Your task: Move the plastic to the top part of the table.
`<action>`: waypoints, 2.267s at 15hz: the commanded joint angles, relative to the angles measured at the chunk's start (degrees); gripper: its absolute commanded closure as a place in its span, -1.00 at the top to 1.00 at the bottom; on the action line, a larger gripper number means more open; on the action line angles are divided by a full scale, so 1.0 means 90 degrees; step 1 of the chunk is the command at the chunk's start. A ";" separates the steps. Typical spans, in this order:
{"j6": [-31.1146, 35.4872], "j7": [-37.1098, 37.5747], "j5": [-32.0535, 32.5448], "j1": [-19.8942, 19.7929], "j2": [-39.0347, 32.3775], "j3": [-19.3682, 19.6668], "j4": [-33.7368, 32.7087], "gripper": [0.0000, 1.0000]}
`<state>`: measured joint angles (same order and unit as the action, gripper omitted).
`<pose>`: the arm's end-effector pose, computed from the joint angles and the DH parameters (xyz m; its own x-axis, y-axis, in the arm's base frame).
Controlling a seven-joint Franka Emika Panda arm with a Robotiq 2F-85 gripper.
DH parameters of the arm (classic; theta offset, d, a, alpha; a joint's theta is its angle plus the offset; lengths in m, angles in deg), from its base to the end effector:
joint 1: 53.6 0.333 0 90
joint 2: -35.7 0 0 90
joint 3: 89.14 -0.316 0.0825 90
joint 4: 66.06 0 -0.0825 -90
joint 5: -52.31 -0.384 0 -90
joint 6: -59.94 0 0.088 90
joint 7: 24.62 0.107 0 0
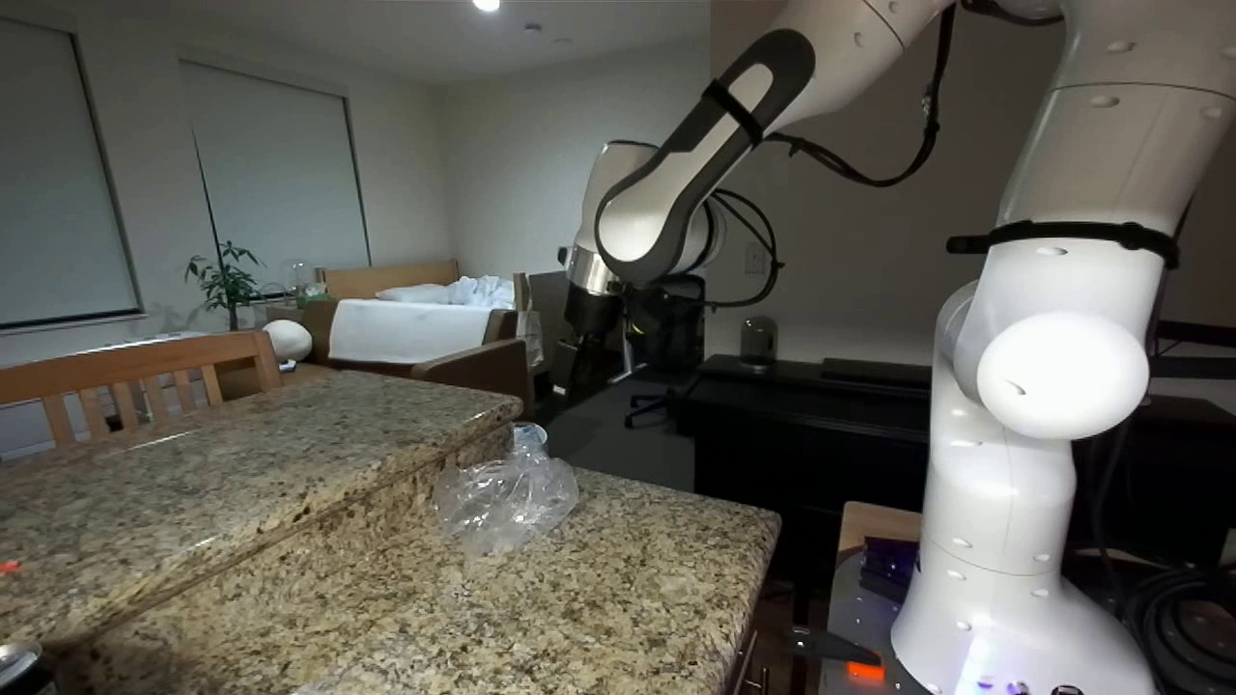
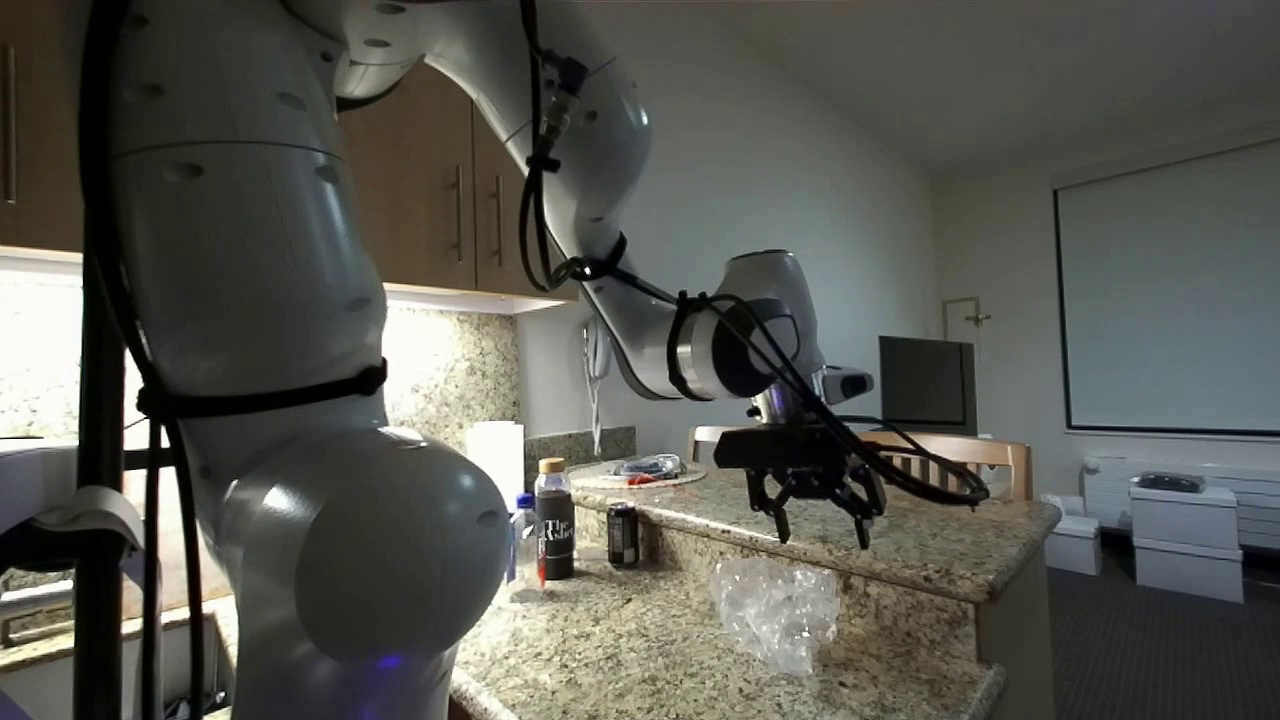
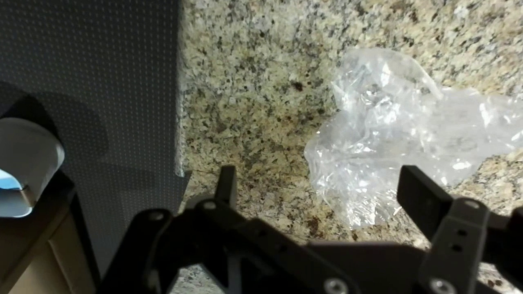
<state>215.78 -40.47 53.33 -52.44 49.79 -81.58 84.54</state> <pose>0.4431 -0.0483 0.3650 0.9295 0.1796 0.3222 0.1655 -0.9837 0.0709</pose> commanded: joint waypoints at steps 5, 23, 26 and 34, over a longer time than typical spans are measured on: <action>0.0036 -0.0226 -0.0215 0.0033 -0.0042 -0.0011 0.0050 1.00; -0.0841 -0.1756 -0.1594 0.0244 -0.2361 -0.0526 -0.2027 1.00; -0.0728 -0.1681 -0.1554 0.0117 -0.3116 -0.0999 -0.2434 1.00; -0.0862 -0.1366 -0.0700 -0.0092 -0.4094 -0.1455 -0.3315 0.08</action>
<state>209.08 -52.91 44.42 -50.72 12.24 -92.89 55.63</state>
